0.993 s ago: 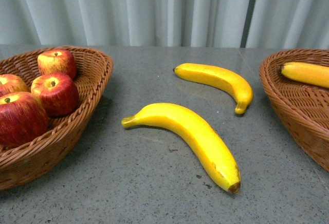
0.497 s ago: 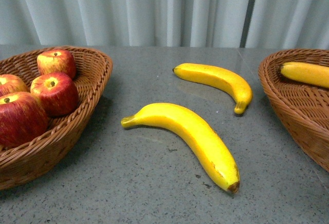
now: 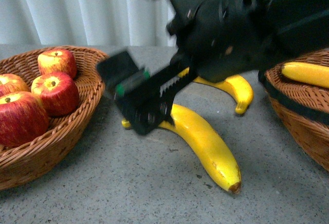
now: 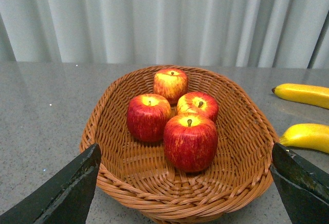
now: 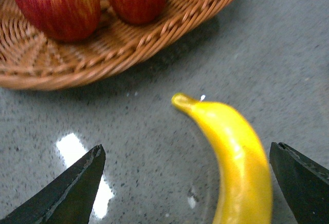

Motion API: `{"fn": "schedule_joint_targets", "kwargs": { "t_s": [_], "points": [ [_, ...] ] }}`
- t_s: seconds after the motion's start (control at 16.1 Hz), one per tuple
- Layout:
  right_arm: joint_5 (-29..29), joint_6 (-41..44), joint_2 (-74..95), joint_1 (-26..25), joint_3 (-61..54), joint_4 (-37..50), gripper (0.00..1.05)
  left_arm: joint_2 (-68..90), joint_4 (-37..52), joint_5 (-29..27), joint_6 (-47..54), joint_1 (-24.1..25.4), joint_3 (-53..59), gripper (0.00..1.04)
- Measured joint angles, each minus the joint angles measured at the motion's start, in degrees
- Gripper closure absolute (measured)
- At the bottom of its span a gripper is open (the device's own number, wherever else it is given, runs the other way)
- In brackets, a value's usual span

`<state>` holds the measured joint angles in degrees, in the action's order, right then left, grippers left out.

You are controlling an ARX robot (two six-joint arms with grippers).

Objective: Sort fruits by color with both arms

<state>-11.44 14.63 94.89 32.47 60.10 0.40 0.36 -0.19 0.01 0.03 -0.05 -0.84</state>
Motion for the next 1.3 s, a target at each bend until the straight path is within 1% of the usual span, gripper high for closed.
{"fn": "schedule_joint_targets", "kwargs": {
  "t_s": [0.06,0.12,0.19,0.37,0.68,0.87,0.93,1.06,1.12,1.18,1.24,1.3],
  "points": [
    [1.01,1.14,1.46,0.98,-0.74,-1.27,0.07,0.0,-0.02,0.0,0.0,0.0,0.0,0.07],
    [2.86,1.97,2.82,0.9,-0.94,-1.7,0.07,0.0,-0.02,-0.04,0.0,0.0,0.0,0.07],
    [4.5,2.27,3.96,0.74,-0.94,-1.73,0.07,0.0,0.0,-0.04,0.0,0.0,0.0,0.07],
    [6.84,1.68,7.26,-0.52,0.63,-2.14,0.07,0.0,0.0,-0.04,0.0,0.0,0.0,0.07],
    [8.37,0.37,11.63,-2.62,2.99,-3.54,0.07,0.0,-0.02,-0.02,0.0,0.0,0.0,0.07],
    [8.0,-0.11,13.18,-2.82,2.8,-4.22,0.07,0.0,0.0,-0.02,0.0,0.0,0.0,0.07],
    [7.72,-0.17,13.14,-2.69,2.38,-3.82,0.11,0.0,0.0,-0.02,0.0,0.0,0.0,0.07],
    [6.71,-0.2,12.87,-2.47,2.05,-3.69,0.33,0.0,0.0,-0.02,0.0,0.0,0.0,0.07],
    [6.49,-0.2,12.61,-2.58,2.05,-3.69,0.42,0.0,0.0,-0.02,0.0,0.0,0.0,0.07],
    [5.97,-0.24,11.72,-3.58,2.05,-3.58,0.55,0.0,-0.02,-0.02,0.0,0.0,0.0,0.07],
    [4.92,-0.87,10.58,-4.74,2.08,-3.56,0.63,0.0,0.0,-0.02,0.0,0.0,0.0,0.07],
    [2.97,-2.32,8.92,-6.8,2.23,-2.93,0.69,0.0,0.0,-0.02,0.0,0.0,0.0,0.07]
  ]
}}
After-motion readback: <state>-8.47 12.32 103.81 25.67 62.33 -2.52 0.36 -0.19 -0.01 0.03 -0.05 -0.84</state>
